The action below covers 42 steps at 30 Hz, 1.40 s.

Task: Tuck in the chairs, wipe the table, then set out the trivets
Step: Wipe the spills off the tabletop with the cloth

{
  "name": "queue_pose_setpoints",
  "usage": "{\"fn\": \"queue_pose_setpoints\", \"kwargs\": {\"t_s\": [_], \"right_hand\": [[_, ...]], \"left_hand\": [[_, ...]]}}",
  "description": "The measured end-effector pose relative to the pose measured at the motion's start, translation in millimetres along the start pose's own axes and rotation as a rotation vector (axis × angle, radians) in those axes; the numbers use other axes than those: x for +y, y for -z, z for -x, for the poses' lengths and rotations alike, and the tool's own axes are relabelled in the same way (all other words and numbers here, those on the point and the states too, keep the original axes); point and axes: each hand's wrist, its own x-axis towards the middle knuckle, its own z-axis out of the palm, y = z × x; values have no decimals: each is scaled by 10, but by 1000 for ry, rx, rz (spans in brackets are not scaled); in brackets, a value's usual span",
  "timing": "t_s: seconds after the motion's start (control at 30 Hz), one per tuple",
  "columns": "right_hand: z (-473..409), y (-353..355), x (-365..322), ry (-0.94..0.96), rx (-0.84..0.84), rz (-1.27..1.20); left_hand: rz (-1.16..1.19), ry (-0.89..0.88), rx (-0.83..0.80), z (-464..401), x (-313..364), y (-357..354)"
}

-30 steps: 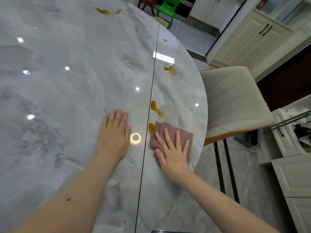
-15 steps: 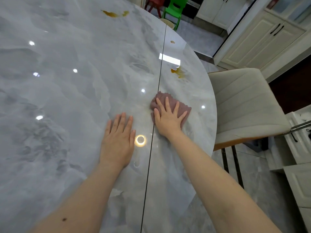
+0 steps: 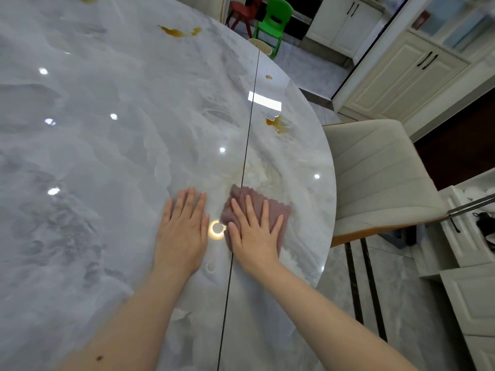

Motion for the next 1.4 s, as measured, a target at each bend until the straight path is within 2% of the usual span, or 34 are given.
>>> {"fn": "queue_pose_setpoints", "kwargs": {"t_s": [0.07, 0.13, 0.3, 0.5, 0.57, 0.67, 0.77, 0.83, 0.97, 1.13, 1.27, 1.4], "right_hand": [[-253, 29, -78, 94, -5, 8], [-602, 66, -140, 110, -2, -15], [-1274, 208, 36, -82, 40, -99], [-754, 202, 385, -245, 65, -104], [-441, 152, 368, -202, 31, -77], [-145, 68, 180, -3, -12, 26], [-356, 70, 43, 130, -19, 22], [-688, 102, 40, 118, 1, -20], [-1134, 209, 234, -28, 35, -65], [-610, 222, 584, -109, 17, -51], [-122, 120, 569, -58, -9, -1], [-23, 86, 536, 86, 3, 60]], "left_hand": [[1, -3, 12, -9, -9, 2], [4, -5, 21, -10, -13, -9], [3, 8, 29, -9, -22, -39], [-15, 10, 4, 0, -10, -12], [-14, 7, 2, -1, -3, -3], [-17, 0, 5, 2, 7, 23], [-29, 0, 6, 1, 8, 20], [-32, -3, 15, -9, 3, 2], [-26, 7, 25, -5, -6, -22], [-16, 13, -11, -9, -2, 4], [21, 19, -34, -6, -17, 7], [76, 32, 36, -84, 5, 62]]}}
